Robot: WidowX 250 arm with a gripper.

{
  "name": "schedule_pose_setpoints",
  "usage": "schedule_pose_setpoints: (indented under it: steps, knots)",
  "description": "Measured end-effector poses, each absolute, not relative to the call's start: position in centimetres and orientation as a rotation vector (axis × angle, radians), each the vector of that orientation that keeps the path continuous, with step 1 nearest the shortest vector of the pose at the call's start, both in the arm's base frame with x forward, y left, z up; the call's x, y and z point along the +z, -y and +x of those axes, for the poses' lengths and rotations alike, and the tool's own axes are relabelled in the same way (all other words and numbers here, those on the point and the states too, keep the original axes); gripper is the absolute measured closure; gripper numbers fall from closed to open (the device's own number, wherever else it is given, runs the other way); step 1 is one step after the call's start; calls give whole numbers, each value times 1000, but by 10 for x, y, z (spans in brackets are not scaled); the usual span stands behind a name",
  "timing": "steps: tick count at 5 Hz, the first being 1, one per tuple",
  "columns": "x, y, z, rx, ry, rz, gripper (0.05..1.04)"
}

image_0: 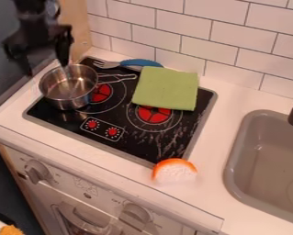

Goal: Move the silver pot in the left side of the burner

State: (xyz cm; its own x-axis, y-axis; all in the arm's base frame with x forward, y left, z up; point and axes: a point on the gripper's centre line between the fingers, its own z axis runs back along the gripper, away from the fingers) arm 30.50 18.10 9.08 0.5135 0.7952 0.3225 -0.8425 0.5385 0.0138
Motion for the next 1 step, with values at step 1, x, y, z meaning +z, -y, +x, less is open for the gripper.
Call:
schedule_pose_setpoints:
  steps: [1]
  knots:
    - [112,-172,309,981,337,209,82]
